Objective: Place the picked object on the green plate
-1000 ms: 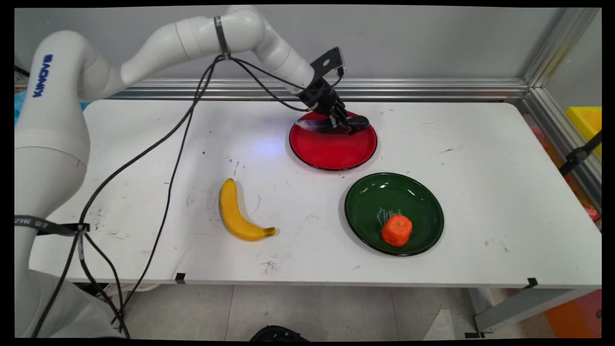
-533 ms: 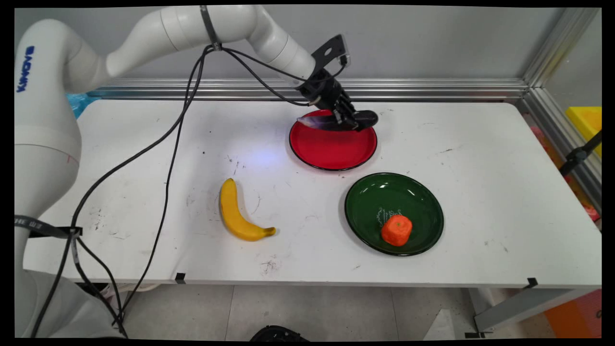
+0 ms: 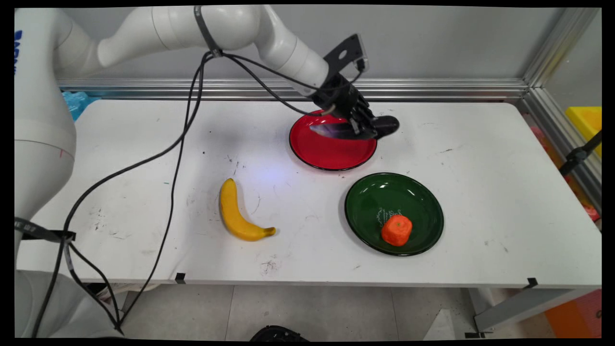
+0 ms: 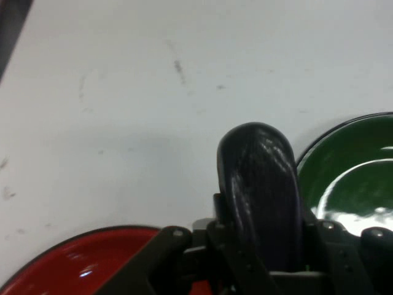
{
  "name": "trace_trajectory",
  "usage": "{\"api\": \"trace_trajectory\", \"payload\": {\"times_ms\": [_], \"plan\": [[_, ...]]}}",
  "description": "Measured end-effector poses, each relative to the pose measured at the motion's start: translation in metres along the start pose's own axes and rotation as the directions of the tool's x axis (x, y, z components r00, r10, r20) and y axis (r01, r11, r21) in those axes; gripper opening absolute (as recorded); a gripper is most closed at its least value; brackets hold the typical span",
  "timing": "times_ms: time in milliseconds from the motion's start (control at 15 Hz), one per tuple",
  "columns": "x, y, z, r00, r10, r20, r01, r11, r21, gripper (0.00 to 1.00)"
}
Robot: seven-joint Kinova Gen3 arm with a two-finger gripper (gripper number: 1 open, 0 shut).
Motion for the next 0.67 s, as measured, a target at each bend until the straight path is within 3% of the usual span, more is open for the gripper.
{"api": "trace_trajectory", "payload": {"times_ms": [667], "plan": [[0.012,0.068,0.029,1.000,0.004,-0.016,-0.004,1.000,0.008,0.00]]}}
